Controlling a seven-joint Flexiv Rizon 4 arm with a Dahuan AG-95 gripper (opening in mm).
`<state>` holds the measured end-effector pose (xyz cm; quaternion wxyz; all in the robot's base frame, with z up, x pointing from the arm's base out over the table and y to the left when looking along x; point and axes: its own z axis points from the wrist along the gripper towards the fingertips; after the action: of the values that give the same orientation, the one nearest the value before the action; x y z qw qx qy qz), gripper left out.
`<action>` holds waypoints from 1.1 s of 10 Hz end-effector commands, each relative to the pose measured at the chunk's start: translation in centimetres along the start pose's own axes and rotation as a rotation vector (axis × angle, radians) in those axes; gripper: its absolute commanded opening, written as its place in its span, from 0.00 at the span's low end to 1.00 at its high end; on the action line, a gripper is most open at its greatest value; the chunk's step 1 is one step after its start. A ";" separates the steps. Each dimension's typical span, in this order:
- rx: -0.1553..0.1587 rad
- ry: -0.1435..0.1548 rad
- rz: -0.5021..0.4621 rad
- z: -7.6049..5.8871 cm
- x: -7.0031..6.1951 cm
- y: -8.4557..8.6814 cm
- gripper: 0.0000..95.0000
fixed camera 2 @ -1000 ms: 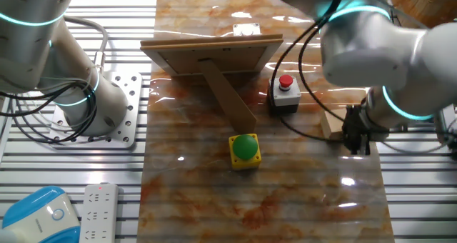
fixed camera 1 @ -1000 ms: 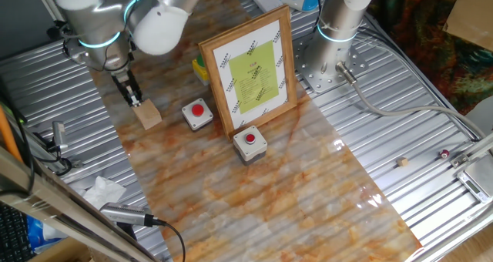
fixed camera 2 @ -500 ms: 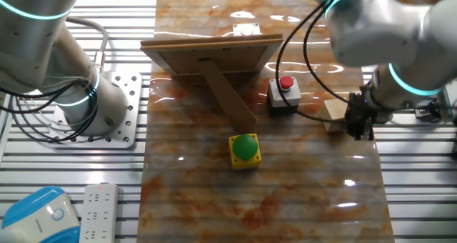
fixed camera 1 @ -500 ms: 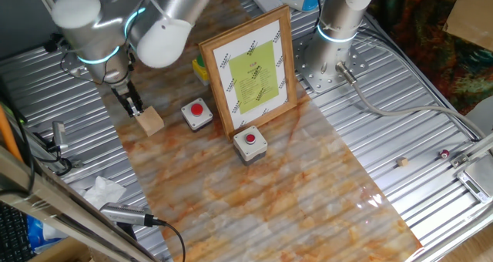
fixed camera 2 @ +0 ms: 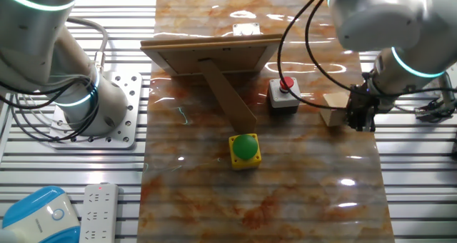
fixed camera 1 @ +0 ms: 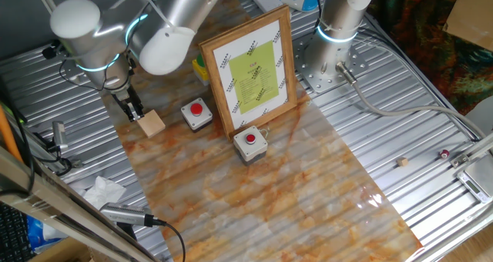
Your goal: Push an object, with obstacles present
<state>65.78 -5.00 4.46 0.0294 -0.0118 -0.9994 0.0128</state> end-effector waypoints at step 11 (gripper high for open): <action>-0.108 -0.024 -0.014 -0.3 -0.4 -2.5 0.00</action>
<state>66.25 -7.48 4.66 0.0196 -0.0021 -0.9993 -0.0325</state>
